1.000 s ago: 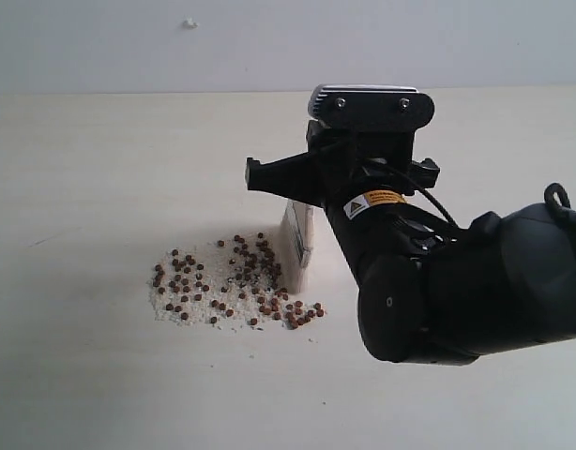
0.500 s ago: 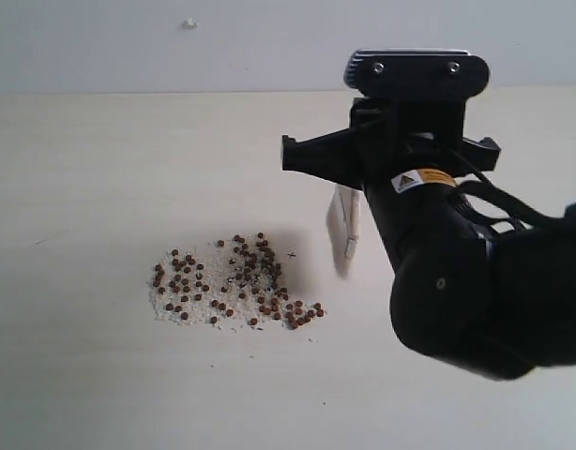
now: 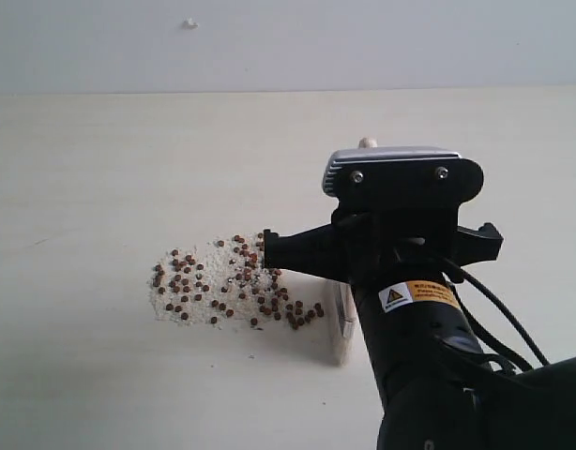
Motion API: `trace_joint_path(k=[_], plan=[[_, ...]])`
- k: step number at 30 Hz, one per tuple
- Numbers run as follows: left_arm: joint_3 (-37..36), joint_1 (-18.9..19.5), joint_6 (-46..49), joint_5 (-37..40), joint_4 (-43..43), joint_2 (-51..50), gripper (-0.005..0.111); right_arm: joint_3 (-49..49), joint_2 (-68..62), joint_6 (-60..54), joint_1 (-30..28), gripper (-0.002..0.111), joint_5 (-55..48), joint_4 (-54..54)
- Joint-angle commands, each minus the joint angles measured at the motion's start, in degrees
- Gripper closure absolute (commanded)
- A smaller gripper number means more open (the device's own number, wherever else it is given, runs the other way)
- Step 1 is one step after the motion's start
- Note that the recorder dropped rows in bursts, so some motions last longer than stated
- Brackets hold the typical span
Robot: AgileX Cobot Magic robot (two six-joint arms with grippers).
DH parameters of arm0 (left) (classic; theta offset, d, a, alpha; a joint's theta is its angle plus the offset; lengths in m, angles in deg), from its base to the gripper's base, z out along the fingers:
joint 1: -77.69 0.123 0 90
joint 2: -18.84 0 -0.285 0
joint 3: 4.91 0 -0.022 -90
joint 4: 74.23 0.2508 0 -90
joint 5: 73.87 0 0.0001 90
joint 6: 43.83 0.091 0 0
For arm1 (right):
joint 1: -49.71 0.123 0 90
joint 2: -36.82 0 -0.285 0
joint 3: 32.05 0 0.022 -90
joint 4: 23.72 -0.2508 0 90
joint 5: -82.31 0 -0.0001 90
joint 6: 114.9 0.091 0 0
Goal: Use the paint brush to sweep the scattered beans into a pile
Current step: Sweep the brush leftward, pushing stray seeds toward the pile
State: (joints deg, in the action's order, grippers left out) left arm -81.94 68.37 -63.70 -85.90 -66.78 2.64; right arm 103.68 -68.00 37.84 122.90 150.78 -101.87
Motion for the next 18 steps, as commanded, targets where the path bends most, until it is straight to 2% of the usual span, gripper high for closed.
trace_joint_path(k=[1, 15, 18], plan=[[-0.18, -0.03, 0.16, -0.23, -0.55, 0.33, 0.107, 0.0, -0.22, -1.57, 0.14, 0.108, 1.49, -1.44], [-0.18, -0.03, 0.16, -0.23, -0.55, 0.33, 0.107, 0.0, 3.8, -0.05, 0.14, 0.108, 1.49, 2.26], [-0.18, -0.03, 0.16, -0.23, -0.55, 0.33, 0.107, 0.0, 6.31, -3.6, 0.14, 0.108, 1.49, 1.51]])
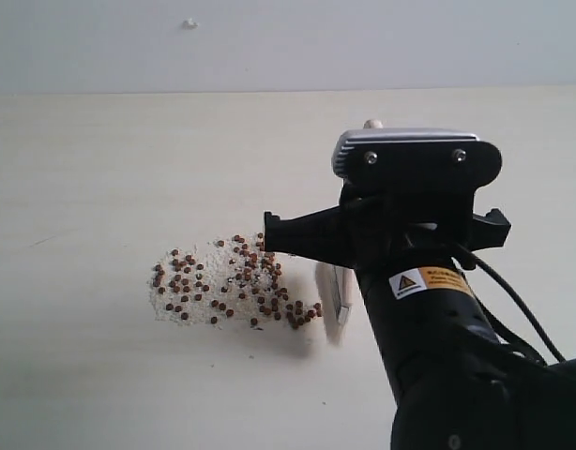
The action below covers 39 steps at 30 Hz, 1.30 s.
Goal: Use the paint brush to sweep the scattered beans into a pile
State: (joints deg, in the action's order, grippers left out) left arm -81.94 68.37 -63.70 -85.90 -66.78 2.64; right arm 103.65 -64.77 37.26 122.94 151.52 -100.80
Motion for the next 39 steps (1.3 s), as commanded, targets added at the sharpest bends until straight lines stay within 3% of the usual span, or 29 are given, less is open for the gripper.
trace_joint_path(k=[1, 8, 12, 18, 29, 39], plan=[[-0.18, -0.03, 0.16, -0.23, -0.55, 0.33, 0.107, 0.04, 3.83, -4.15, 0.1, 0.108, 0.76, -0.17], [-0.18, -0.03, 0.16, -0.23, -0.55, 0.33, 0.107, 0.04, 3.09, -8.72, 0.1, 0.108, 0.76, -4.39], [-0.18, -0.03, 0.16, -0.23, -0.55, 0.33, 0.107, 0.04, -2.21, -3.79, 0.1, 0.108, 0.76, -5.05], [-0.18, -0.03, 0.16, -0.23, -0.55, 0.33, 0.107, 1.04, -12.45, 13.64, -0.41, 0.108, 0.76, -1.96], [-0.18, -0.03, 0.16, -0.23, -0.55, 0.33, 0.107, 15.37, -17.28, 6.18, -0.41, 0.108, 0.76, 1.01], [-0.18, -0.03, 0.16, -0.23, -0.55, 0.33, 0.107, 18.49, -17.92, -1.1, -0.41, 0.108, 0.76, -1.67]])
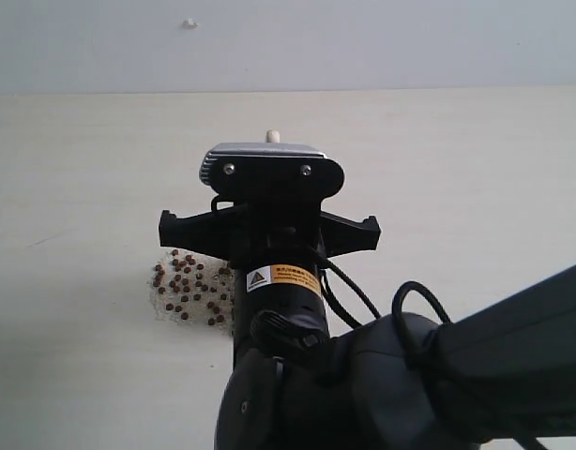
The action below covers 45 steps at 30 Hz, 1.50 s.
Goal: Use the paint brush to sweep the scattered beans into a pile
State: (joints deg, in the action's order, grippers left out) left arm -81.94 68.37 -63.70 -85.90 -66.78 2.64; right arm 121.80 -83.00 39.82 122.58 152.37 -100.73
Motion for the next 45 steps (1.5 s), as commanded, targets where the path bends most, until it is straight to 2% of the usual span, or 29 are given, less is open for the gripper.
trace_joint_path(k=[1, 11, 20, 27, 32, 40, 42, 45], plan=[[-0.18, -0.03, 0.16, -0.23, -0.55, 0.33, 0.107, 0.34, 0.46, -4.39, -0.05, 0.108, -0.1, -2.43], [-0.18, -0.03, 0.16, -0.23, -0.55, 0.33, 0.107, 0.34, 4.93, -5.7, -0.05, 0.108, -0.1, 1.18], [-0.18, -0.03, 0.16, -0.23, -0.55, 0.33, 0.107, 0.11, 7.69, -13.2, -0.44, 0.108, -0.1, 2.85], [-0.18, -0.03, 0.16, -0.23, -0.55, 0.33, 0.107, -3.6, 9.1, -8.86, -5.83, 0.108, -0.1, 9.69], [-0.18, -0.03, 0.16, -0.23, -0.55, 0.33, 0.107, -4.45, 9.19, -10.5, -12.74, 0.108, -4.01, 16.24], [-0.18, -0.03, 0.16, -0.23, -0.55, 0.33, 0.107, -4.45, 1.76, -0.5, -14.91, 0.108, -2.9, 26.48], [-0.18, -0.03, 0.16, -0.23, -0.55, 0.33, 0.107, -4.45, 0.71, 2.76, -14.91, 0.108, -2.47, 26.47], [-0.18, -0.03, 0.16, -0.23, -0.55, 0.33, 0.107, -4.45, 0.35, 0.77, -14.91, 0.108, -2.77, 25.04]])
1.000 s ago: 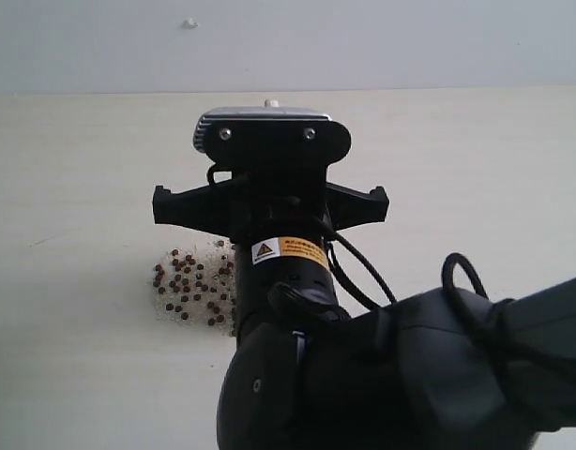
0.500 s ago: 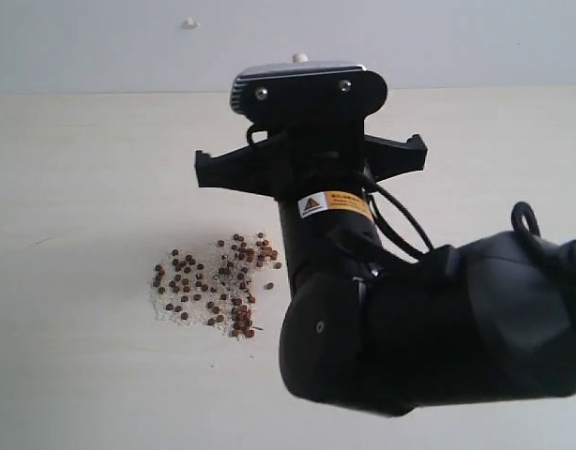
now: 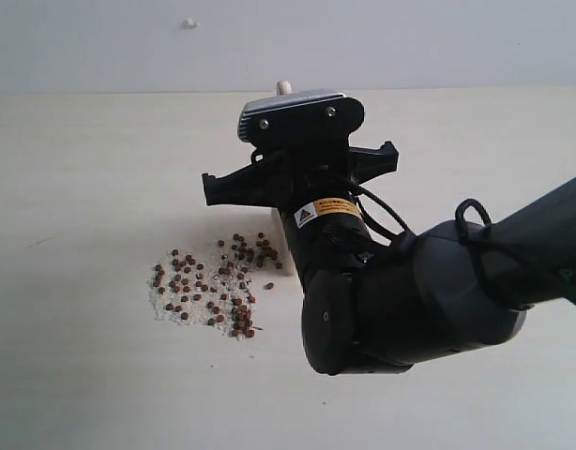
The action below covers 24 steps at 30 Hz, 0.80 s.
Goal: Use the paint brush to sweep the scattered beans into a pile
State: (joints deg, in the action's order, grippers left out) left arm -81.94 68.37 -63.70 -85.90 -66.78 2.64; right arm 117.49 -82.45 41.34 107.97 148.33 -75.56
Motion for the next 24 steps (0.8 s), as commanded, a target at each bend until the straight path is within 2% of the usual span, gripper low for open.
trace_joint_path(k=[1, 10, 17, 24], plan=[[-0.18, -0.03, 0.16, -0.23, -0.55, 0.33, 0.107, -0.14, -0.2, -1.17, -0.29, 0.108, 1.27, -0.79], [-0.18, -0.03, 0.16, -0.23, -0.55, 0.33, 0.107, 0.56, -0.33, -0.33, -0.29, 0.108, -4.61, 2.93], [-0.18, -0.03, 0.16, -0.23, -0.55, 0.33, 0.107, 1.19, -0.33, 6.53, -0.29, 0.108, -4.9, 8.22], [-0.18, -0.03, 0.16, -0.23, -0.55, 0.33, 0.107, 1.19, -0.33, 7.14, -0.29, 0.108, -6.51, 9.19]])
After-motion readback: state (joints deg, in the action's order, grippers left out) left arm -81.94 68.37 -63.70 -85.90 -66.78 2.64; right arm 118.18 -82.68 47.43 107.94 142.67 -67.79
